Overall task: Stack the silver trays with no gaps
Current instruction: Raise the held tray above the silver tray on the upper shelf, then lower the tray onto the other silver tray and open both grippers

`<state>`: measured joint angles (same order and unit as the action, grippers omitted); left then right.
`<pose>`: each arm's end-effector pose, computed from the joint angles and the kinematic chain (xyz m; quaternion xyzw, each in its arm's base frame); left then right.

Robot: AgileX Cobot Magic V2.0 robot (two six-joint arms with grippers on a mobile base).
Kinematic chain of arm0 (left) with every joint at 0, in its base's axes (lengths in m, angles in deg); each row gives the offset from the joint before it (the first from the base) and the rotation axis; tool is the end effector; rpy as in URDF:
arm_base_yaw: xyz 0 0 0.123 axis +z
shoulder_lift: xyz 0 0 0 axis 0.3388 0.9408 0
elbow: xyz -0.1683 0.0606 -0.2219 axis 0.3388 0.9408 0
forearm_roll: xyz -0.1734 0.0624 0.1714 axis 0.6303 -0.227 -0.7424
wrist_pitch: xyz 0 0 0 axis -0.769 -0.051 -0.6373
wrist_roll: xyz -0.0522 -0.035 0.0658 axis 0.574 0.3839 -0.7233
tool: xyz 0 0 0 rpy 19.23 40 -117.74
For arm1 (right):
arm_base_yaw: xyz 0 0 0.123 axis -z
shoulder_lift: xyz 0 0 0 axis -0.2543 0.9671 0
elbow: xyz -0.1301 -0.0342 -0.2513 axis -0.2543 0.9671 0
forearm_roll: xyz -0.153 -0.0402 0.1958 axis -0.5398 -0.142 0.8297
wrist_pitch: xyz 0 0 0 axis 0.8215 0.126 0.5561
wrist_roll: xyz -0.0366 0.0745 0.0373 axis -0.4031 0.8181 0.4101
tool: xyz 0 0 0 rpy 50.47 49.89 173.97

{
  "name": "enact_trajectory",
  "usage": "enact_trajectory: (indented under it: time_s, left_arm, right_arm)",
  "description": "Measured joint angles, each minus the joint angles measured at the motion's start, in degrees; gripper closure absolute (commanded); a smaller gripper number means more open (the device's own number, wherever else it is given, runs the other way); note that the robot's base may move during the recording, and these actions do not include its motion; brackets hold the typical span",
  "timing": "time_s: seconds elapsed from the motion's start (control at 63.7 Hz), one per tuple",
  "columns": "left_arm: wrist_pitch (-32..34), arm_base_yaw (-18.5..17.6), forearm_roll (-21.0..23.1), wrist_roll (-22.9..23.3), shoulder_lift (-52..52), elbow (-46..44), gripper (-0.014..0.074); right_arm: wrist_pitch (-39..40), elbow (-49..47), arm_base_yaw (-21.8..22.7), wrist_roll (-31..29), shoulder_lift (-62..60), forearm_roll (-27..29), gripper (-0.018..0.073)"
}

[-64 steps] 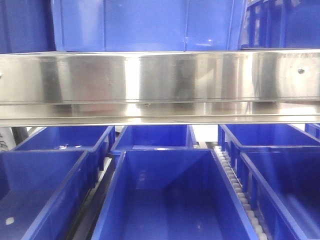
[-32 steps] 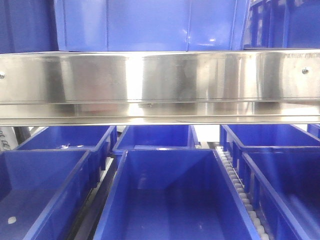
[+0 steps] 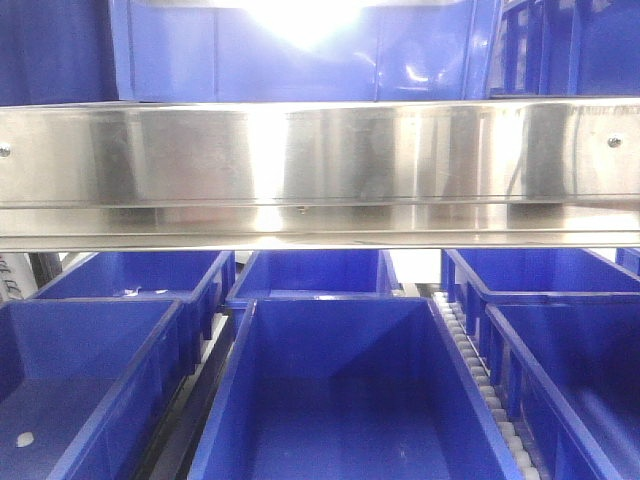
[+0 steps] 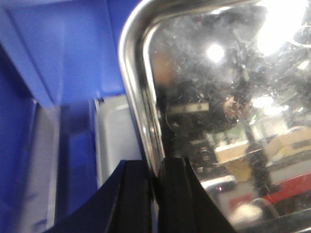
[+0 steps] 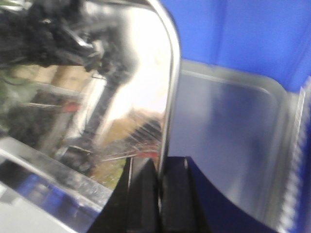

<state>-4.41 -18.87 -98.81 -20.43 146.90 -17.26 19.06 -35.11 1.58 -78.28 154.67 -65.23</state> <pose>0.2897 -0.1980 0.3897 0.1928 0.8569 -0.0480 0.4757 0.3178 0.0965 0.3935 -0.1028 0.8902 0.1804 0.4054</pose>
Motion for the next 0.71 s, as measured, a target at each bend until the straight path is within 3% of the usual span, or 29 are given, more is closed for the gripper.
enact_trajectory:
  time_s: [0.235,0.706]
  left_arm:
    - [0.0,1.7,3.8,0.0,6.0,-1.3,0.0614]
    - [2.7,4.3,4.9,-3.0,9.0,-1.3,0.0614]
  right_arm:
    - [-3.2,-2.4,2.1,0.0,6.0,0.3,0.0627]
    - [-0.7,-2.8,2.1,0.0,10.9,1.4,0.0627]
